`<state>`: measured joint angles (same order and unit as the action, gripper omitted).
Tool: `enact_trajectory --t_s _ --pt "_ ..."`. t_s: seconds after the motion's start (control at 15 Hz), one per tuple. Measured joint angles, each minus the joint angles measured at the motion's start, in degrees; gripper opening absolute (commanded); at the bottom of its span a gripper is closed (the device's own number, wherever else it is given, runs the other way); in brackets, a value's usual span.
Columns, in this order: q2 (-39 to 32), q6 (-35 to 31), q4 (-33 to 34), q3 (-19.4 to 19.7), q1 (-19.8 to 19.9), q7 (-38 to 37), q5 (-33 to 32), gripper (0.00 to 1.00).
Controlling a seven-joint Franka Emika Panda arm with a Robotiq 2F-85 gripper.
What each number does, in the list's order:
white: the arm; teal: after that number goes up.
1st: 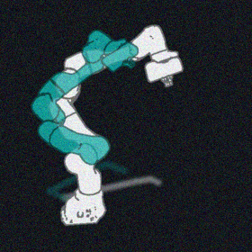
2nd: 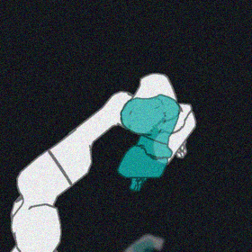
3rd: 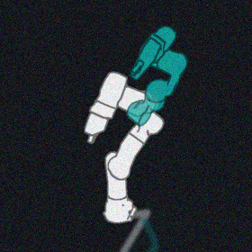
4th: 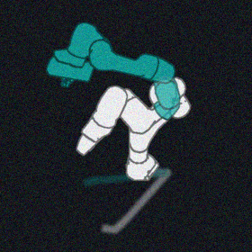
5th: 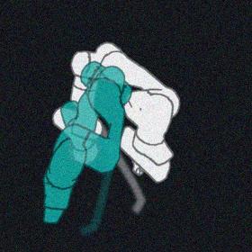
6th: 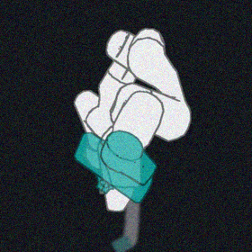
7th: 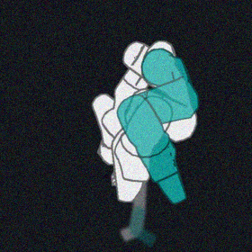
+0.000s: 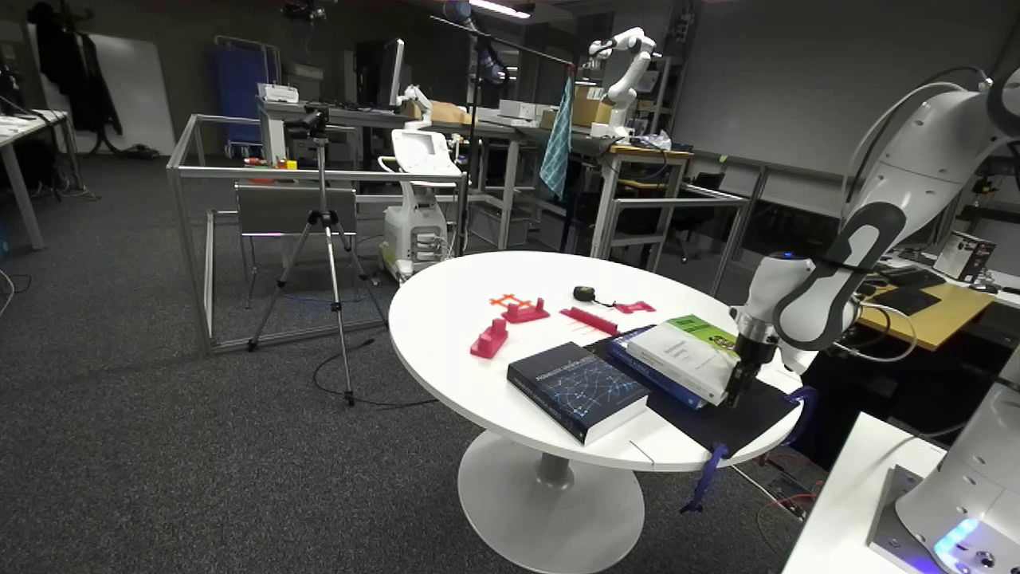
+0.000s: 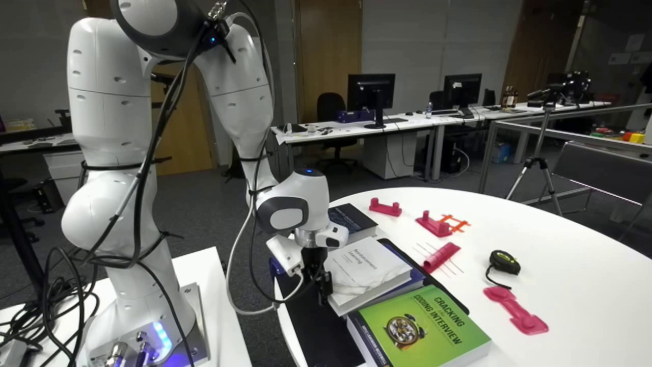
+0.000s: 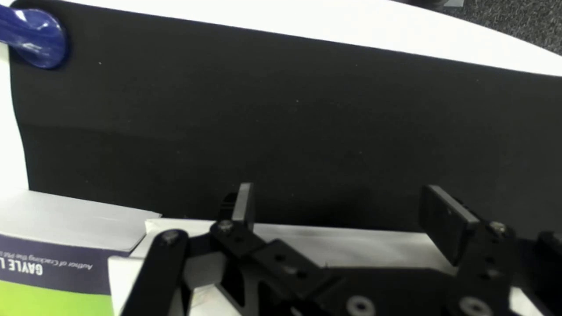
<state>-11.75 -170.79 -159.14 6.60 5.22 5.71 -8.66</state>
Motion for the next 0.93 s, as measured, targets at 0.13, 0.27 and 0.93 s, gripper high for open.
enact_trajectory --t_s 0.13,0.27,0.93 --pt "-0.24 -1.2 -0.01 -1.11 0.0 -0.89 2.3 1.0" --pt "-0.53 -2.4 -0.02 -1.75 -0.02 -1.68 3.38 1.0" --pt "-0.62 -3.06 0.33 -6.24 1.61 -2.14 9.99 1.0"
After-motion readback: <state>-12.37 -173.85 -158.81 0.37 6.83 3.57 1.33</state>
